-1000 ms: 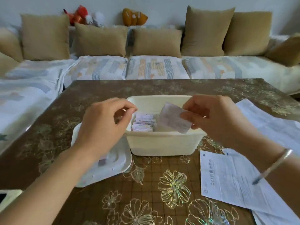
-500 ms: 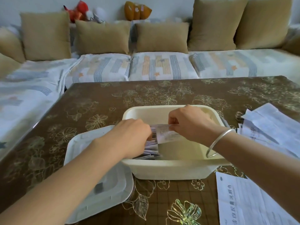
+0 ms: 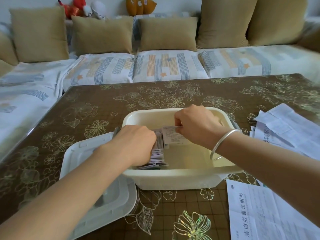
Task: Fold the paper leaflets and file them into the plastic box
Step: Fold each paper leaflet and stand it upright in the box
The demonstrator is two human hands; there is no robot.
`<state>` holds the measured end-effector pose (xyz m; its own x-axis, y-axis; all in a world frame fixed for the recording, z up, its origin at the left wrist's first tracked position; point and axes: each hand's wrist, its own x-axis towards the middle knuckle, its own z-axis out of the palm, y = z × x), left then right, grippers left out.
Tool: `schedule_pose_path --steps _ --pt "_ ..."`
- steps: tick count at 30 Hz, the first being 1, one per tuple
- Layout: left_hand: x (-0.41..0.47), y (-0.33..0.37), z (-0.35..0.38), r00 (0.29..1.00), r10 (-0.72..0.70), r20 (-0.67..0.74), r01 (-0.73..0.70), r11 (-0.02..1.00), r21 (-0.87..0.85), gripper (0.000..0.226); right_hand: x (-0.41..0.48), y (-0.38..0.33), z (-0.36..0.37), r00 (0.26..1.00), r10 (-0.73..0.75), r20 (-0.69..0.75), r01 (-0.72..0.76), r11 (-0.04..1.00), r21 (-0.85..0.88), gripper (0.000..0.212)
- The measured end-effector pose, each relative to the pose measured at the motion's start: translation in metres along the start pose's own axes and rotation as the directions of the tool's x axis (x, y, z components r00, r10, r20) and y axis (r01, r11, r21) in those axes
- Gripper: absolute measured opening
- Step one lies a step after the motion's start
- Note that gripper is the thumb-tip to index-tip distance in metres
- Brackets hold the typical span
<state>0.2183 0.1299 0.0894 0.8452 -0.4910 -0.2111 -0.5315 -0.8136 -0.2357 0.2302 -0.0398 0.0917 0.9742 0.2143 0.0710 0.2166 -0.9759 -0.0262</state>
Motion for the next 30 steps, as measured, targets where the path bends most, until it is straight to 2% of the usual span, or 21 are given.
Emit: schedule_pose_path --steps 3,7,12,16,18,22,26,30 --pt "-0.002 0.0 -0.001 1.0 0.008 0.013 -0.008 1.0 0.002 0.028 0.0 -0.013 -0.001 0.996 -0.049 -0.079 0.038 0.99 -0.137 0.014" --pt "-0.004 -0.002 -0.003 1.0 0.016 0.014 -0.016 1.0 -0.013 0.028 -0.001 -0.028 0.0 0.99 -0.115 -0.08 0.095 0.97 -0.224 0.013" --pt "-0.008 -0.001 -0.006 0.999 0.04 0.016 -0.039 0.999 -0.03 0.029 0.006 -0.034 0.015 0.991 -0.128 -0.035 0.125 0.99 -0.068 0.013" --pt "-0.008 -0.003 -0.006 0.999 0.032 0.027 -0.029 0.997 -0.077 0.03 0.016 -0.038 0.021 0.988 -0.138 0.071 0.128 0.983 0.128 0.02" --pt "-0.009 -0.004 -0.005 1.0 0.024 0.009 -0.023 0.993 -0.112 0.03 0.018 -0.042 0.021 0.981 -0.155 0.115 0.135 0.977 0.166 0.015" --pt "-0.014 -0.008 -0.006 0.994 0.028 -0.109 -0.047 0.984 -0.173 0.024 0.015 -0.046 0.017 0.965 -0.208 0.158 0.183 0.97 0.16 0.015" --pt "-0.021 -0.02 -0.006 0.934 0.019 -0.357 -0.122 0.956 -0.267 0.027 0.014 -0.041 0.018 0.966 -0.209 0.155 0.178 0.966 0.189 0.013" --pt "-0.026 -0.025 -0.004 0.887 -0.029 -0.461 -0.119 0.95 -0.289 0.034 0.014 -0.033 0.014 0.974 -0.19 0.125 0.153 0.953 0.262 0.021"
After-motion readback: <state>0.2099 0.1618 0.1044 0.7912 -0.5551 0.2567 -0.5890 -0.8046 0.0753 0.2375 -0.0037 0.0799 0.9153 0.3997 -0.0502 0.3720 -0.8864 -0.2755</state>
